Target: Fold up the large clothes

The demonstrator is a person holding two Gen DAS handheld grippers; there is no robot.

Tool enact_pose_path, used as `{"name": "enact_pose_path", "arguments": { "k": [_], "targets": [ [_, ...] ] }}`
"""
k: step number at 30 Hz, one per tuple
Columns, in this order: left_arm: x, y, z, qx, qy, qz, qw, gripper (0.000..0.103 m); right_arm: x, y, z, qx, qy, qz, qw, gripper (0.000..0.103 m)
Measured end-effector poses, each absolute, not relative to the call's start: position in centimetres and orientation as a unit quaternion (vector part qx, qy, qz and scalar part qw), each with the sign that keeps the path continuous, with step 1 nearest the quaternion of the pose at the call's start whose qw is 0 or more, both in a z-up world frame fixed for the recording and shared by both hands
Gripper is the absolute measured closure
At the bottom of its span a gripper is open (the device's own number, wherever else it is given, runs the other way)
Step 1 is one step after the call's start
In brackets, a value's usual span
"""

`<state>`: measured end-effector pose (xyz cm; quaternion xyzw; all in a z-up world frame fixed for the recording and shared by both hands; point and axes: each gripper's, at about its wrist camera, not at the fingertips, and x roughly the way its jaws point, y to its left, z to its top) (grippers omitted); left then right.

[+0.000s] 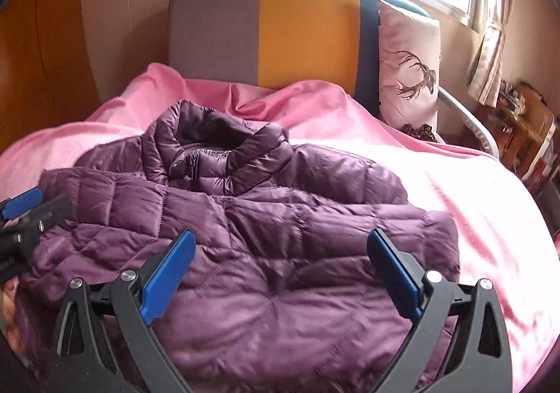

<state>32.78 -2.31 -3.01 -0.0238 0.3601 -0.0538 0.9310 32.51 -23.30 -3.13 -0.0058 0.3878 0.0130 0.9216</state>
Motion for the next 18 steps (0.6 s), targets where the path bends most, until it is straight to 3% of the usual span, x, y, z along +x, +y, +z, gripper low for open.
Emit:
{"name": "enact_pose_path", "arguments": {
  "k": [4, 8, 18],
  "targets": [
    [34.0, -3.2, -6.3, -0.026, 0.408, -0.046, 0.911, 0.024, 34.7, -22.3, -5.9, -0.016, 0.419, 0.011, 0.908, 0.002],
    [33.7, -3.2, -8.4, -0.019, 0.401, -0.041, 0.915, 0.021, 35.1, -22.6, -7.8, 0.01, 0.427, 0.022, 0.904, 0.002],
    [31.8, -3.6, -6.7, -0.009, 0.388, -0.027, 0.921, 0.014, 34.4, -23.3, -7.4, 0.022, 0.427, 0.027, 0.904, 0.002]
  ]
}}
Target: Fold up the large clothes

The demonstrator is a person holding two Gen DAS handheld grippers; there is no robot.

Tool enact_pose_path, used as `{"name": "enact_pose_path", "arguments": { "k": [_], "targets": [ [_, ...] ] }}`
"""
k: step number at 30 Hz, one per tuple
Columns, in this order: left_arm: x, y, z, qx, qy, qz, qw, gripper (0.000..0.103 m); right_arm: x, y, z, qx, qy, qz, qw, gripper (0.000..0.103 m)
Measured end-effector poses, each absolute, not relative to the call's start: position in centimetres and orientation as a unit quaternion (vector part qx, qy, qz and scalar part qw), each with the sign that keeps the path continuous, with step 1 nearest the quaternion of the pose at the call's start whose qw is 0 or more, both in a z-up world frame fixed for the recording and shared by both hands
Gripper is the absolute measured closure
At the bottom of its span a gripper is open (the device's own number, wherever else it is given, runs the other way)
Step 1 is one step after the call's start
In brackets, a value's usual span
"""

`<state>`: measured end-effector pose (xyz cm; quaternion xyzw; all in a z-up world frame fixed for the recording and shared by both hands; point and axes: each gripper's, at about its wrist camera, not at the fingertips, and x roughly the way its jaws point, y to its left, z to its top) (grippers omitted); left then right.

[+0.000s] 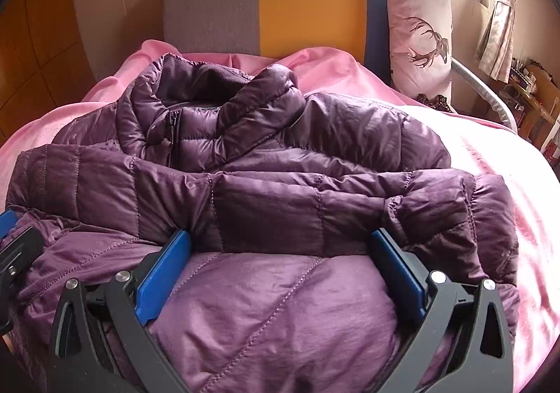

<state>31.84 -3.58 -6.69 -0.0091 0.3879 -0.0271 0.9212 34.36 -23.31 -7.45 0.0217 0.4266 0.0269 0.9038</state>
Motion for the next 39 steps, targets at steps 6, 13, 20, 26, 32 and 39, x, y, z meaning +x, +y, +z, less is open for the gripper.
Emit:
{"name": "enact_pose_path", "arguments": {
  "k": [6, 13, 20, 26, 32, 39],
  "targets": [
    [27.9, -3.0, -4.2, -0.012, 0.363, -0.026, 0.932, 0.013, 31.2, -23.7, -5.1, 0.037, 0.413, 0.025, 0.91, 0.002],
    [24.6, -2.4, -3.4, -0.015, 0.355, -0.03, 0.934, 0.012, 27.8, -24.0, -4.5, 0.054, 0.42, 0.007, 0.906, 0.002],
    [22.1, -1.8, -2.2, -0.019, 0.344, -0.03, 0.938, 0.012, 23.3, -25.5, -3.3, 0.105, 0.416, 0.002, 0.903, 0.002],
    [19.5, -1.5, -2.4, -0.025, 0.345, -0.032, 0.938, 0.012, 19.1, -25.2, -5.2, 0.108, 0.465, 0.015, 0.878, 0.002],
    [16.9, 0.2, -5.6, -0.063, 0.389, -0.025, 0.919, 0.011, 15.5, -25.0, -6.5, 0.086, 0.479, 0.036, 0.873, 0.002],
    [12.6, 4.4, -8.7, -0.108, 0.419, 0.006, 0.902, 0.011, 12.1, -25.4, -7.3, 0.067, 0.466, 0.057, 0.881, 0.002]
  ]
}}
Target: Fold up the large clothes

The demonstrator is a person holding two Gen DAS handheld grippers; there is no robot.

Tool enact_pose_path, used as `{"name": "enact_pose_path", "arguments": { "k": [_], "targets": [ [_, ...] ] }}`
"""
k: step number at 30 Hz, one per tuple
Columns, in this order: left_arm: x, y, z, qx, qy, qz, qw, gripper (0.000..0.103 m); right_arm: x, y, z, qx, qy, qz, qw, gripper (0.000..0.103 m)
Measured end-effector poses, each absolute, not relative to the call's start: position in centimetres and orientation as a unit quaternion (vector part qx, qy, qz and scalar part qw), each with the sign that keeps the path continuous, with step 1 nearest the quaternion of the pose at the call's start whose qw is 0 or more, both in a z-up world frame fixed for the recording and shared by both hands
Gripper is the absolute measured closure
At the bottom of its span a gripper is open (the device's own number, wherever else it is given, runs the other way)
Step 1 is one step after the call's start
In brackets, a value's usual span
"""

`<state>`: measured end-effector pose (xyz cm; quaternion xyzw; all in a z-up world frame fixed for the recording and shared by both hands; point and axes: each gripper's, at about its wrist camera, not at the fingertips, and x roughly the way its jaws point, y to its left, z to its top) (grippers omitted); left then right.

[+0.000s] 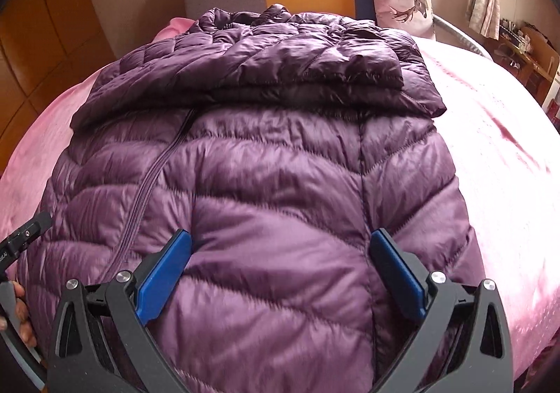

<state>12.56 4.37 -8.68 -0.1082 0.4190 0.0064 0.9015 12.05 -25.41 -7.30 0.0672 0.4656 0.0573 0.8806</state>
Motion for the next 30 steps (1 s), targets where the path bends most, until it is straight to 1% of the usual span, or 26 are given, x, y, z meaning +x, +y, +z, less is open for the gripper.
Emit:
{"name": "enact_pose_path", "arguments": {
  "k": [4, 9, 14, 20, 22, 25, 28, 30],
  "targets": [
    [10.1, 6.3, -9.3, -0.115, 0.418, 0.018, 0.901, 0.011, 10.6, -26.1, -7.2, 0.071, 0.465, 0.067, 0.88, 0.002],
    [8.5, 6.7, -7.5, -0.085, 0.399, 0.034, 0.912, 0.011, 9.6, -27.3, -6.3, 0.1, 0.463, 0.066, 0.878, 0.002],
    [10.8, 4.8, -4.3, -0.083, 0.366, 0.003, 0.927, 0.011, 11.6, -28.1, -4.0, 0.111, 0.438, 0.042, 0.891, 0.002],
    [17.5, -0.3, -1.8, -0.029, 0.34, -0.044, 0.939, 0.011, 17.7, -27.9, -1.4, 0.093, 0.412, 0.009, 0.906, 0.002],
    [20.3, -1.7, -1.8, -0.021, 0.351, -0.06, 0.934, 0.011, 20.1, -27.6, -1.4, 0.08, 0.413, 0.003, 0.907, 0.002],
    [24.1, -3.0, -2.9, -0.024, 0.371, -0.057, 0.926, 0.011, 23.8, -27.0, -3.2, 0.05, 0.442, -0.016, 0.896, 0.002],
    [27.1, -3.6, -5.4, -0.016, 0.41, -0.042, 0.911, 0.011, 26.2, -27.4, -6.9, 0.043, 0.497, -0.026, 0.866, 0.002],
    [28.1, -3.7, -7.5, -0.001, 0.444, -0.034, 0.896, 0.011, 26.4, -27.9, -7.7, 0.062, 0.499, -0.02, 0.864, 0.002]
  ]
}}
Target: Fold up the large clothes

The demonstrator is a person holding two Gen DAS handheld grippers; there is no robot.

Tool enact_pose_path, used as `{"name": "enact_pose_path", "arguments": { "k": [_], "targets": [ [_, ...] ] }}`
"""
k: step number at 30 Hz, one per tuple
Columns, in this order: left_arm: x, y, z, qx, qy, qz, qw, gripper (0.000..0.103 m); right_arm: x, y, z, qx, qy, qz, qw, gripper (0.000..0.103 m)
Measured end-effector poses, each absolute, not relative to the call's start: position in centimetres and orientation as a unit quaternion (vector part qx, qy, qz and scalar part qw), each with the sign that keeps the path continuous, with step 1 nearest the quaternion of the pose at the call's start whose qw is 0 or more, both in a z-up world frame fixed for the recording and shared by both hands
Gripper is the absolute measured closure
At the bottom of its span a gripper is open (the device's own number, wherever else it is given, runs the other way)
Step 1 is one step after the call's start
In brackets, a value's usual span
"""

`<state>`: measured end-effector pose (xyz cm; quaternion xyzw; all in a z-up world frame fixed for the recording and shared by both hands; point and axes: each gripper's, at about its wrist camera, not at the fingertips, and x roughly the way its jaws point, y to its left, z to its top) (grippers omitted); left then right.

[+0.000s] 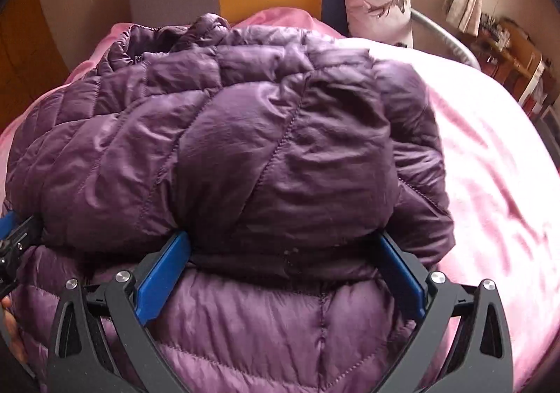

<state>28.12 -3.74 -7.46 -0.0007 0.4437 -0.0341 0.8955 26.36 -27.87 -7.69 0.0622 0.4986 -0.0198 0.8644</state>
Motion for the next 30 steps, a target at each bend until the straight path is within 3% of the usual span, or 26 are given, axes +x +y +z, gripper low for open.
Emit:
{"name": "enact_pose_path", "arguments": {
  "k": [15, 30],
  "targets": [
    [18.6, -0.4, -4.7, -0.022, 0.399, -0.034, 0.916, 0.011, 14.9, -33.6, -5.4, 0.081, 0.506, 0.0, 0.859, 0.002],
    [9.8, 2.1, -5.8, -0.001, 0.399, -0.027, 0.916, 0.011, 5.3, -35.9, -5.9, 0.155, 0.511, 0.073, 0.842, 0.002]
  ]
}}
